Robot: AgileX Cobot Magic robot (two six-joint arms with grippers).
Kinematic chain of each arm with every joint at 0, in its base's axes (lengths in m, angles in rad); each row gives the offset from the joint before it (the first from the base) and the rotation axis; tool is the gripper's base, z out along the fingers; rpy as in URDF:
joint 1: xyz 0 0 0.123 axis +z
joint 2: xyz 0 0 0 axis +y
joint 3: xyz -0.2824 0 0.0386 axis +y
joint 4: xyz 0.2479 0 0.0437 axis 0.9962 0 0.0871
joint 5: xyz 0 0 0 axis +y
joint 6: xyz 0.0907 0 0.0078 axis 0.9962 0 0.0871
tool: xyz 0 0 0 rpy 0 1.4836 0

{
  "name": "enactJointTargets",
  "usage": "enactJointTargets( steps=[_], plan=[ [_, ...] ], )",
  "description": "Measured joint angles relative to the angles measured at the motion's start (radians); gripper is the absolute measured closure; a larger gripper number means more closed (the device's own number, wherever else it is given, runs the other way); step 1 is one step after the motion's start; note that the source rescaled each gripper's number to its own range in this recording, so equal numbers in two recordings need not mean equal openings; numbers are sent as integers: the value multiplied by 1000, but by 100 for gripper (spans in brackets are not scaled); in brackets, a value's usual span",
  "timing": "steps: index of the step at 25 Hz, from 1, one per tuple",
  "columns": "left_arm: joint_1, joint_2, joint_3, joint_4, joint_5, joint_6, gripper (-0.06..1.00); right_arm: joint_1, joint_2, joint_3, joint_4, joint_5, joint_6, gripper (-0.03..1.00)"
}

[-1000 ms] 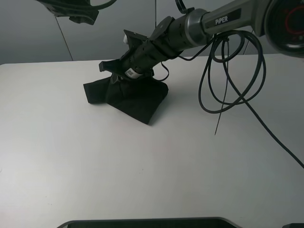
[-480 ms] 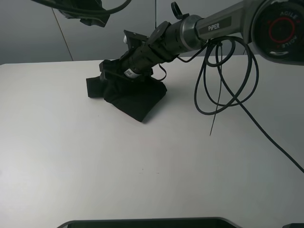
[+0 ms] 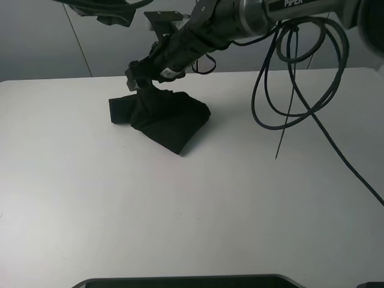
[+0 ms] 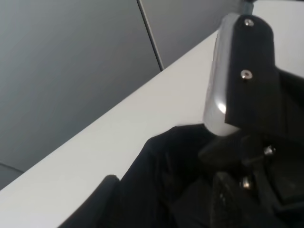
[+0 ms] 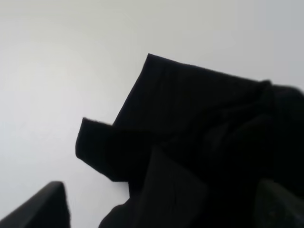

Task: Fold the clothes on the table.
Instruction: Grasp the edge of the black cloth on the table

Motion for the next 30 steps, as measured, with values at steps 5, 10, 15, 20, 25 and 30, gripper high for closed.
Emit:
enactJointTargets(
  steps=[5, 10, 15, 20, 25, 30],
  plan=[
    [0, -62, 0, 13, 4, 0, 38, -37, -54, -6, -312, 237, 231, 56],
    [0, -66, -2, 13, 36, 0, 38, -55, -54, 40, -501, 424, 325, 93],
    [0, -66, -2, 13, 37, 0, 38, -55, -54, 112, -460, 358, 306, 97],
    [-2, -46, -2, 7, 37, 0, 38, -55, -38, 130, -262, 230, 193, 97],
    [-2, -41, -2, 5, 27, 0, 38, -55, 36, 130, -131, 145, 108, 97],
    [-2, -41, -2, -14, 25, 0, 38, -55, 106, 130, 35, 128, -4, 97]
  ],
)
